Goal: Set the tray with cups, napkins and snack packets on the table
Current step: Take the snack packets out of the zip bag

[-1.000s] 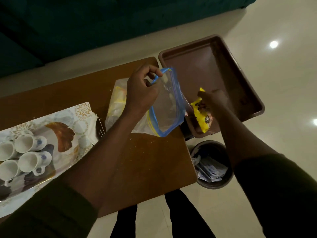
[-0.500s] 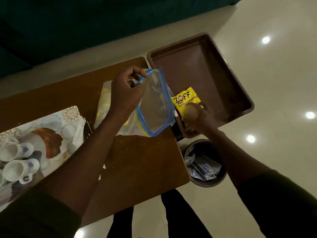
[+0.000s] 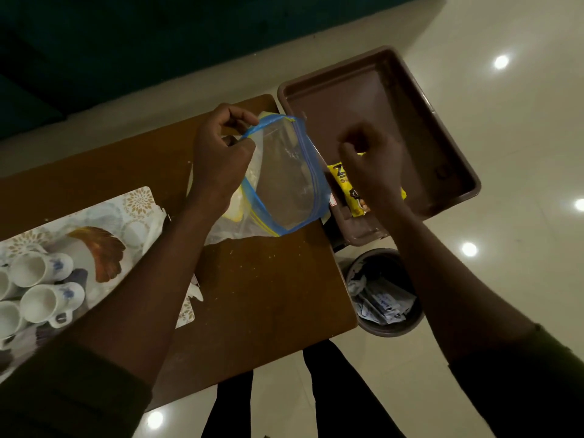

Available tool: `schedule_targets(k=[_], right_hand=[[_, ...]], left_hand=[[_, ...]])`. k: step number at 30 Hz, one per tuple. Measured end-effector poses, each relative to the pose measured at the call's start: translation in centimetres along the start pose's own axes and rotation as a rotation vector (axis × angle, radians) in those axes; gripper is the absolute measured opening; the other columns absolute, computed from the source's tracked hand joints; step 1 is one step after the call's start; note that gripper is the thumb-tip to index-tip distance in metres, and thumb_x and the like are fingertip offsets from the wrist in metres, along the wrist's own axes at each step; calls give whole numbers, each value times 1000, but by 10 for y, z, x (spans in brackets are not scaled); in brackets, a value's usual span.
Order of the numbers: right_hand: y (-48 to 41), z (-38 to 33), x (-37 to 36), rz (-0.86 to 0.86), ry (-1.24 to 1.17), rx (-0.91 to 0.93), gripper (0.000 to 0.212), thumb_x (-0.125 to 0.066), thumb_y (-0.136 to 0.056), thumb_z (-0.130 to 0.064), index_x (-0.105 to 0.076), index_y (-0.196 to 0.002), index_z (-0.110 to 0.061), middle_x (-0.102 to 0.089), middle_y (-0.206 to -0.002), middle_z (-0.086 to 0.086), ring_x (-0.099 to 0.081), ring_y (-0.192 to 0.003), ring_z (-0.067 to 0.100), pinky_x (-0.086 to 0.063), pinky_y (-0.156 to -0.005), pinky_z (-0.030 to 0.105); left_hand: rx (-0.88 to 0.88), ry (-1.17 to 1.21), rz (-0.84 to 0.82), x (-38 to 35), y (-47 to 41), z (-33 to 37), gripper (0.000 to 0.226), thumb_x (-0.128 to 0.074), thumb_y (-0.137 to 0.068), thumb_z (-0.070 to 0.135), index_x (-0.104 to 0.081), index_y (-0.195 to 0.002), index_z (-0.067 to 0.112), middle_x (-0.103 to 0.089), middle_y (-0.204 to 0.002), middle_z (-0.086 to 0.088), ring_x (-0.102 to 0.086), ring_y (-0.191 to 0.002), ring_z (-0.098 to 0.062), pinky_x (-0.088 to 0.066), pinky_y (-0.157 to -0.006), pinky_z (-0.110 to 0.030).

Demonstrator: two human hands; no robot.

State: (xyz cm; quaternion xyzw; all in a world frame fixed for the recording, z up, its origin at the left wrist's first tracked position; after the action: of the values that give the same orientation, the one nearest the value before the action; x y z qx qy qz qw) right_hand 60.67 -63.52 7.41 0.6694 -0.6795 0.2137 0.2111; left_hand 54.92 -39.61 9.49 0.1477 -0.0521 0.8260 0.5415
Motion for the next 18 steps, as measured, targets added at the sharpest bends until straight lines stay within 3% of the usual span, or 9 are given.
schedule_targets(k=[2, 4, 6, 7, 9, 12, 13, 15, 18], right_hand=[[13, -22, -49, -270, -192, -99, 13, -57, -78, -9, -69, -76, -14, -69, -70, 1, -68, -70, 16, -57, -74, 31], [35, -22, -105, -591, -155, -236, 13, -59, -84, -12, -72, -82, -8, -74, -85, 16, -71, -87, 34, -58, -84, 48], [53, -9, -147, -810, 70, -300, 23, -59, -89, -18, -70, -100, -1, -71, -101, 18, -67, -98, 34, -56, -86, 41], [59, -6, -162, -867, 136, -311, 28, -62, -89, -22, -67, -106, 0, -68, -100, 14, -65, -93, 28, -55, -75, 32], [63, -5, -189, -905, 139, -308, 21, -66, -88, -25, -65, -101, -8, -60, -83, 1, -57, -72, 15, -41, -54, 20], [59, -3, -222, -876, 115, -292, 18, -68, -87, -21, -62, -99, -10, -49, -68, -5, -49, -58, 7, -38, -48, 20], [59, -2, -224, -842, 107, -313, 25, -69, -85, -23, -63, -105, -9, -52, -71, -4, -55, -63, 10, -44, -50, 21], [53, 1, -225, -760, 199, -201, 18, -67, -85, -25, -66, -98, -14, -56, -78, -4, -63, -84, 20, -52, -75, 29], [50, 14, -219, -639, 304, -155, 17, -58, -91, -26, -66, -102, -16, -67, -102, 7, -60, -106, 24, -43, -93, 32]], left_hand=[[-9, 9, -2, 2, 1, 2, 38, -48, -65, -3, -58, -80, 29, -60, -85, 13, -56, -84, -7, -47, -70, -26], [-29, 5, -26, 1, 3, 9, 39, -49, -67, -5, -58, -81, 30, -59, -85, 13, -56, -79, -7, -46, -65, -26], [-73, 3, -44, 3, 4, 22, 37, -50, -67, -4, -58, -81, 30, -58, -85, 12, -54, -75, -2, -45, -63, -24], [-100, 9, -52, 6, 4, 29, 34, -51, -66, -2, -58, -82, 27, -58, -85, 12, -54, -76, 1, -46, -66, -22], [-147, 16, -51, 13, 5, 39, 29, -50, -66, -2, -59, -86, 18, -58, -84, 12, -55, -76, 7, -47, -68, -14], [-175, 2, -40, 23, 7, 44, 32, -48, -67, -9, -58, -91, 10, -57, -83, 12, -56, -76, 9, -46, -69, -11], [-171, 2, -40, 26, 9, 44, 32, -48, -67, -10, -58, -90, 10, -56, -83, 11, -55, -77, 8, -46, -69, -12], [-156, 0, -40, 30, 12, 41, 32, -47, -67, -10, -58, -89, 11, -57, -84, 11, -55, -79, 4, -48, -69, -18], [-153, -43, -48, 32, 18, 36, 31, -49, -67, -10, -58, -89, 10, -59, -87, 5, -59, -82, -15, -50, -68, -29]])
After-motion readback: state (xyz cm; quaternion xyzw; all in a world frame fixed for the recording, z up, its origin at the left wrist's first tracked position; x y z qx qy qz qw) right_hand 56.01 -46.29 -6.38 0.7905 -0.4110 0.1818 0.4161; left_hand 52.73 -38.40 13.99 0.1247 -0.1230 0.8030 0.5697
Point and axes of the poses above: each hand's wrist, its own y-axis away from the middle knuckle, its own x-axis out of the back of the hand, z = x × y, the point moved 10 cm from there along -y, towards the middle knuckle
